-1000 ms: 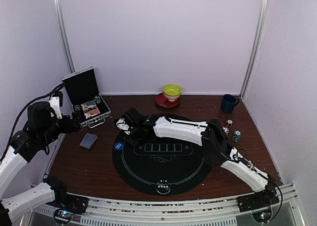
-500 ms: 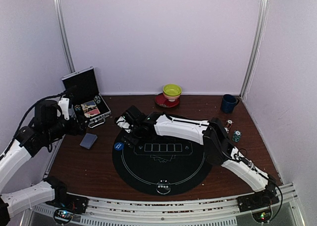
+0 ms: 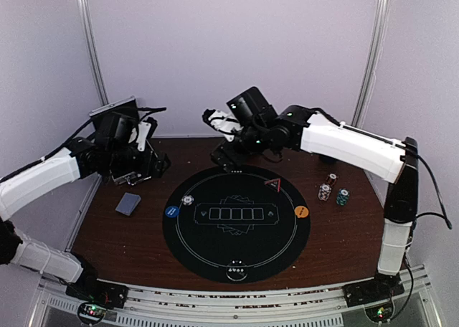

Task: Distribute texas hold em gaming equipment
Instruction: Place the poker chips pile in the small blind area, then move the poker chips pile to the small blind area.

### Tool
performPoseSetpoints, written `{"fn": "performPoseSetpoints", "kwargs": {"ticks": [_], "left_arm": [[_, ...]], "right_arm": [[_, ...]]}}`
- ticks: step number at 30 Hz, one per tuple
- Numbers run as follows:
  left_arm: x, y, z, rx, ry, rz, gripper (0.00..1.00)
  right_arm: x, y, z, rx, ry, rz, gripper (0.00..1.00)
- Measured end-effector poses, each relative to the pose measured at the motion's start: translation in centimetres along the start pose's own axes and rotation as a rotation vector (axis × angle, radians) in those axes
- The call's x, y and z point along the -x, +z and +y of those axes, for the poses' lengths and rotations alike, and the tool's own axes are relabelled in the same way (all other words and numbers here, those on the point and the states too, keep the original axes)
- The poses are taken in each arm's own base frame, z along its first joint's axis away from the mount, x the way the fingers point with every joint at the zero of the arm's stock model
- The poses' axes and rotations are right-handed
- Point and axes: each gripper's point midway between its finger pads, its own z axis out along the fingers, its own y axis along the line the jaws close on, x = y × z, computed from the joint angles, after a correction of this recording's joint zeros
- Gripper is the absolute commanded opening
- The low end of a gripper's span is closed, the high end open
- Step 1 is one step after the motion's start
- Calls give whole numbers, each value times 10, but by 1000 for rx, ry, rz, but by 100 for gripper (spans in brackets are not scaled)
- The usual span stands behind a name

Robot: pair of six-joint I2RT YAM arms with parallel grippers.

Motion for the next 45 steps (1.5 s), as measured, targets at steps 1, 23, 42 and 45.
{"fn": "performPoseSetpoints", "kwargs": {"ticks": [1, 23, 42, 45], "left_arm": [[7, 9, -14, -24, 22, 12, 98], [-97, 154, -70, -40, 288, 510, 96], [-115, 171, -40, -13, 255, 575, 87], [-116, 171, -43, -31, 254, 577, 87]], "right_arm": [[-13, -10, -15, -15, 16, 17, 100], [-176, -57, -110, -126, 169, 172, 100], [-186, -44, -109, -134, 159, 196, 100], [-186, -44, -110, -134, 159, 194, 100]]}}
